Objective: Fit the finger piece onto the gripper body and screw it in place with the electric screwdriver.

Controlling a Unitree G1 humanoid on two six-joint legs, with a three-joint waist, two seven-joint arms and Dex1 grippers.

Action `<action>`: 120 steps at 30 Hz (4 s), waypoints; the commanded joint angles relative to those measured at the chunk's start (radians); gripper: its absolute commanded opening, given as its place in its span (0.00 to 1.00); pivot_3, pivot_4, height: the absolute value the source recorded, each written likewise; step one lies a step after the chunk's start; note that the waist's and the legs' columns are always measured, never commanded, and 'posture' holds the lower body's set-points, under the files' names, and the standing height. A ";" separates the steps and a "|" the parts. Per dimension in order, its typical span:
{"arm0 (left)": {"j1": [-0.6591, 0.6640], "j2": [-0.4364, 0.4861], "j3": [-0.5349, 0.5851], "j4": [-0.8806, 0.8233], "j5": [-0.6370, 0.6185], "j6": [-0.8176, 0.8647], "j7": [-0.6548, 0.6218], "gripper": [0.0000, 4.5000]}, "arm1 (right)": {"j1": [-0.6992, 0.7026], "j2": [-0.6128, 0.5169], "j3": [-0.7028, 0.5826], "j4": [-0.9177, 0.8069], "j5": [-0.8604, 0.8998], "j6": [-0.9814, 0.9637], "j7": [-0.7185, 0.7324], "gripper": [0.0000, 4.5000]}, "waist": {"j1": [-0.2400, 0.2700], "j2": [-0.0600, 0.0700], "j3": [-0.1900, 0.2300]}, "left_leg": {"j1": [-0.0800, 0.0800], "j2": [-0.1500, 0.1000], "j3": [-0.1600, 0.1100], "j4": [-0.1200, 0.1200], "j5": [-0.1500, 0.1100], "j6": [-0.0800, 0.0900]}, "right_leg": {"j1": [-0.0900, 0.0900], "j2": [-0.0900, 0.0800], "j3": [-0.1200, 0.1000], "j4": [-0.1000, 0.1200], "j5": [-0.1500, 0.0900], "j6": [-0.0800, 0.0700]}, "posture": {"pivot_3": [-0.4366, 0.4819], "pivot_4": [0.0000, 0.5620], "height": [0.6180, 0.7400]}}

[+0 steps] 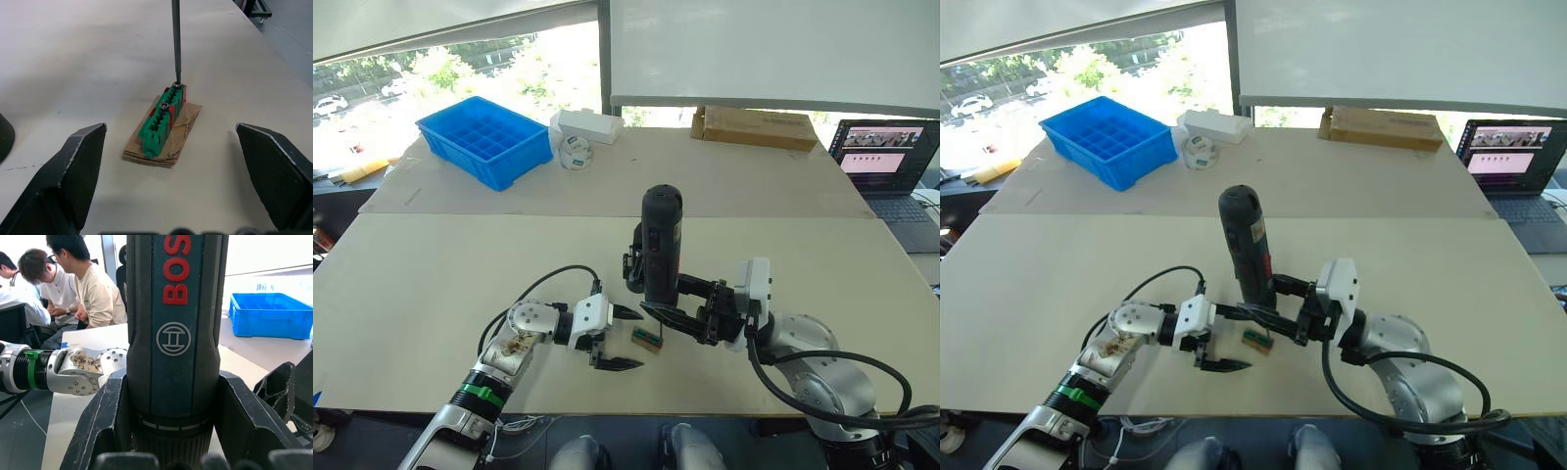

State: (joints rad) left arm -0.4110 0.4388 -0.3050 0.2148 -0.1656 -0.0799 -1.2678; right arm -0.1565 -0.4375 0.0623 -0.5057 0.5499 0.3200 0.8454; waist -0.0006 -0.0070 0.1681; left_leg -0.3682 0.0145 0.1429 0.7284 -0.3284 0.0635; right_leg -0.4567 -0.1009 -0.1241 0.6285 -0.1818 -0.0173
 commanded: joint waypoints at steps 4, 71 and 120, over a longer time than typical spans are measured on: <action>-0.006 -0.004 0.008 -0.028 -0.015 0.007 0.006 1.00 | -0.026 0.010 -0.005 -0.012 0.004 -0.048 0.002 0.43 | 0.000 0.000 0.000 | 0.000 0.000 0.000 0.000 0.000 0.000 | 0.000 0.000 0.000 0.000 0.000 0.000 | 0.48 0.27 0.98; -0.375 -0.025 0.143 0.467 0.020 0.014 0.028 1.00 | -0.856 0.095 0.027 0.552 0.018 0.247 0.054 0.43 | -0.021 0.000 0.000 | -0.005 0.000 0.001 0.000 0.000 0.000 | -0.001 0.002 -0.004 0.001 0.002 0.001 | 0.48 0.27 0.98; -0.417 -0.064 0.143 0.531 0.052 -0.051 0.024 1.00 | -0.801 0.083 0.018 0.499 -0.015 0.254 0.062 0.43 | -0.022 0.000 0.000 | -0.005 0.000 0.000 0.000 0.000 0.000 | -0.002 0.002 -0.004 0.001 0.002 0.001 | 0.48 0.27 0.98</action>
State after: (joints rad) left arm -0.8110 0.3739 -0.1708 0.7603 -0.1158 -0.1072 -1.2381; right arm -0.9210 -0.3468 0.1218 0.0445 0.5224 0.6021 0.8976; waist -0.0231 -0.0074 0.1680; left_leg -0.3730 0.0148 0.1433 0.7283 -0.3281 0.0634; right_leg -0.4583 -0.0992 -0.1277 0.6297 -0.1799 -0.0162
